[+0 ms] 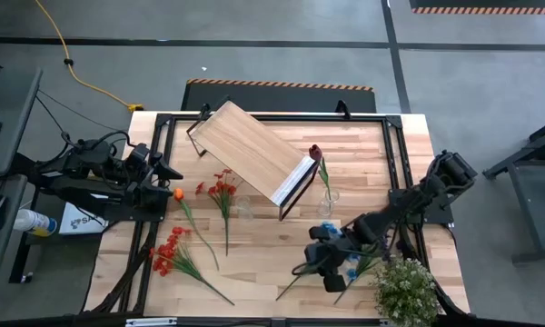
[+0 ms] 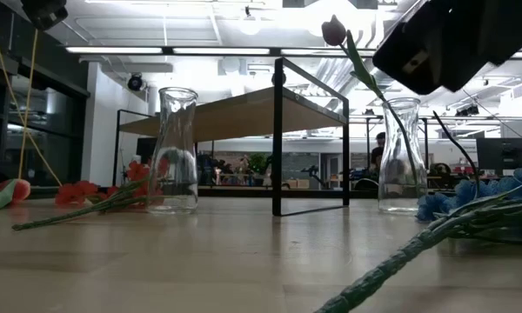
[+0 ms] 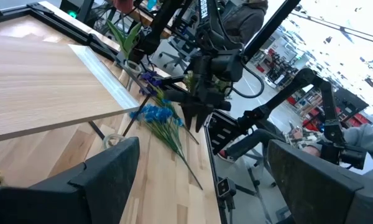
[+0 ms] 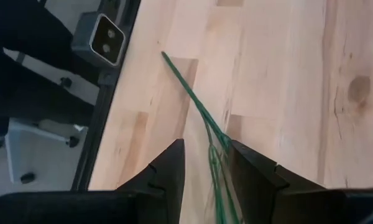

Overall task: Pick and place flowers into a vace then onto a shelf
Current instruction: Put the blue flowers into the right transparent flower vase

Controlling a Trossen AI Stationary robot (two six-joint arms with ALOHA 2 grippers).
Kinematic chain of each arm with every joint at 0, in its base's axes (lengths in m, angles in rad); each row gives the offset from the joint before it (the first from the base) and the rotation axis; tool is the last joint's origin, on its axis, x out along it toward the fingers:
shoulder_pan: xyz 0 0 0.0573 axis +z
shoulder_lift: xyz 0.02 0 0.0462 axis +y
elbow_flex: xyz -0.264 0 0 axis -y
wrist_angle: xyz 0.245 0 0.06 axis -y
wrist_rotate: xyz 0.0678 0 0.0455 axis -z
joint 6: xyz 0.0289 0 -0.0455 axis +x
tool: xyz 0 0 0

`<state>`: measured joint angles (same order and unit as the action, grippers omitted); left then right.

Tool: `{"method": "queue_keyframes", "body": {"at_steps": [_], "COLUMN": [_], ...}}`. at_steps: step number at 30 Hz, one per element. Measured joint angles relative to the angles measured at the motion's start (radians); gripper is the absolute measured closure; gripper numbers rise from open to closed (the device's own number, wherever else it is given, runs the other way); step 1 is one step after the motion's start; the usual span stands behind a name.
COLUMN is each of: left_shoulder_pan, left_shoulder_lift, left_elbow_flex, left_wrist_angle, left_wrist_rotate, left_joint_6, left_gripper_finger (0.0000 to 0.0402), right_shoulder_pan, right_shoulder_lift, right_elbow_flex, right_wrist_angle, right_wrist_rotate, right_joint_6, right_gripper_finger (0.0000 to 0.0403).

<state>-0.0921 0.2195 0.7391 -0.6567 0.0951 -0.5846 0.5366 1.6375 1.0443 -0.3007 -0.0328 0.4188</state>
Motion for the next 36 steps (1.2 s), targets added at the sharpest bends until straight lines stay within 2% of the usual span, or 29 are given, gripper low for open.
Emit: {"method": "queue_keyframes", "body": {"at_steps": [27, 31, 36], "left_shoulder_pan": [0.0, 0.0, 0.0], "left_shoulder_lift": [0.0, 0.0, 0.0], "left_elbow_flex": [0.0, 0.0, 0.0], "left_wrist_angle": [0.0, 0.0, 0.0], "left_wrist_rotate": [0.0, -0.001, -0.001], "left_joint_6": [0.0, 0.0, 0.0], "left_gripper_finger": [0.0016, 0.0016, 0.0016], "right_shoulder_pan": [-0.027, -0.027, -0.027], "right_shoulder_lift": [0.0, 0.0, 0.0], "right_elbow_flex": [0.0, 0.0, 0.0], "right_wrist_angle": [-0.002, -0.002, -0.002], "right_wrist_rotate": [-0.002, -0.005, -0.005], "right_joint_6": [0.072, 0.075, 0.075], "right_gripper_finger": [0.0285, 0.0263, 0.0215]}}
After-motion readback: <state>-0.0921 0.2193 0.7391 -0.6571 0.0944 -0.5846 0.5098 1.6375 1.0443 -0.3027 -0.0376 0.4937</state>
